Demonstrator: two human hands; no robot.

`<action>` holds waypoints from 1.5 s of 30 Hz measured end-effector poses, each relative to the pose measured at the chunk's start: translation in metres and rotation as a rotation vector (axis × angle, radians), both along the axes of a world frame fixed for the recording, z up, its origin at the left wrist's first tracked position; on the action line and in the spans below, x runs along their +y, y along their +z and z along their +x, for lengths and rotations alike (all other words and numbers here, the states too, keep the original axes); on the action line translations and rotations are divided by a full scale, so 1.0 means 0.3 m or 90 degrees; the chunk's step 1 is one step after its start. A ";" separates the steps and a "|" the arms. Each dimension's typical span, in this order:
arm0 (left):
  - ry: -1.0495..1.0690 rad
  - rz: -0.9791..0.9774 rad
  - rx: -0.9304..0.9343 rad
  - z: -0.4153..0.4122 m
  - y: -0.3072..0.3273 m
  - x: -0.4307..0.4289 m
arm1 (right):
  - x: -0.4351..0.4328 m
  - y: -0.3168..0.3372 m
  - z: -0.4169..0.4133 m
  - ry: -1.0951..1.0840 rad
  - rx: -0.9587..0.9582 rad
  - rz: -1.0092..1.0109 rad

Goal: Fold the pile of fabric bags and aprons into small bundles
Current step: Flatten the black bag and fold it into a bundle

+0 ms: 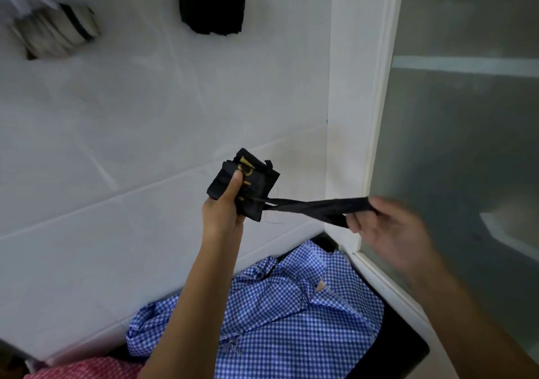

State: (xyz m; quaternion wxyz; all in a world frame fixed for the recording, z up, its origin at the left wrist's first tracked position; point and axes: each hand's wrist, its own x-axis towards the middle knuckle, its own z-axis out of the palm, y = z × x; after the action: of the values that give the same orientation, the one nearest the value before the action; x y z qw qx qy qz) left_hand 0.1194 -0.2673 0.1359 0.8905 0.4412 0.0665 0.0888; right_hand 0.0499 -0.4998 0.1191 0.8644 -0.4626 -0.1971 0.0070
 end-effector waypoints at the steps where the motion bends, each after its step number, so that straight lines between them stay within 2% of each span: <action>1: -0.011 -0.021 -0.006 -0.003 0.000 -0.015 | 0.012 0.000 0.010 -0.003 0.047 0.121; 2: -0.023 -0.035 -0.011 -0.008 0.001 -0.033 | 0.027 0.003 0.020 -0.013 0.086 0.192; 3: -0.033 -0.038 -0.017 -0.016 0.001 -0.049 | 0.046 0.006 0.032 -0.018 0.111 0.211; 6: -0.042 0.004 -0.046 -0.031 0.012 -0.069 | 0.076 0.023 0.069 -0.060 0.136 0.171; 10: -0.053 0.129 -0.088 -0.036 0.045 -0.055 | 0.081 0.027 0.130 -0.041 0.086 -0.004; 13: -0.068 0.341 -0.169 -0.040 0.069 -0.054 | 0.089 0.064 0.155 0.036 -0.015 -0.200; 15: -0.082 0.449 -0.221 -0.040 0.086 -0.058 | 0.087 0.106 0.160 0.014 -0.033 -0.322; 18: -0.112 0.506 -0.268 -0.030 0.113 -0.056 | 0.105 0.148 0.150 -0.054 -0.049 -0.430; 19: -0.122 0.523 -0.272 -0.027 0.122 -0.055 | 0.117 0.157 0.147 -0.083 -0.056 -0.413; 23: -0.179 0.566 -0.287 -0.022 0.147 -0.060 | 0.142 0.189 0.140 -0.285 -0.069 -0.197; 25: -0.219 0.598 -0.309 -0.025 0.155 -0.056 | 0.140 0.197 0.141 -0.276 -0.071 -0.227; 29: -0.381 0.707 -0.313 -0.025 0.190 -0.032 | 0.154 0.192 0.137 -0.223 -0.088 -0.411; 32: -0.386 0.772 -0.300 -0.018 0.219 -0.031 | 0.179 0.190 0.138 -0.279 -0.093 -0.425; 34: -0.317 0.782 -0.263 -0.014 0.230 -0.047 | 0.202 0.189 0.148 -0.348 -0.092 -0.391; 36: -0.143 0.774 -0.216 -0.014 0.222 -0.083 | 0.237 0.200 0.159 -0.461 -0.144 -0.382; 37: -0.055 0.725 -0.208 -0.015 0.216 -0.104 | 0.261 0.213 0.167 -0.508 -0.179 -0.374; 39: 0.028 0.549 -0.197 -0.014 0.206 -0.140 | 0.302 0.243 0.176 -0.545 -0.238 -0.341; 41: 0.043 0.441 -0.155 0.001 0.220 -0.135 | 0.303 0.275 0.197 -0.455 -0.221 -0.331; 43: 0.044 0.440 -0.140 0.021 0.225 -0.099 | 0.276 0.305 0.215 -0.267 -0.155 -0.380; 45: 0.077 0.473 -0.148 0.028 0.223 -0.075 | 0.259 0.305 0.226 -0.176 -0.155 -0.438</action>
State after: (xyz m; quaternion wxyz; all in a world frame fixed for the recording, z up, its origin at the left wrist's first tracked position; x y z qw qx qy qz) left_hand 0.1277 -0.2898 0.2027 0.6649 0.7158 -0.0453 0.2086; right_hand 0.1176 -0.4221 0.2107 0.6219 -0.7449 -0.2204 -0.0987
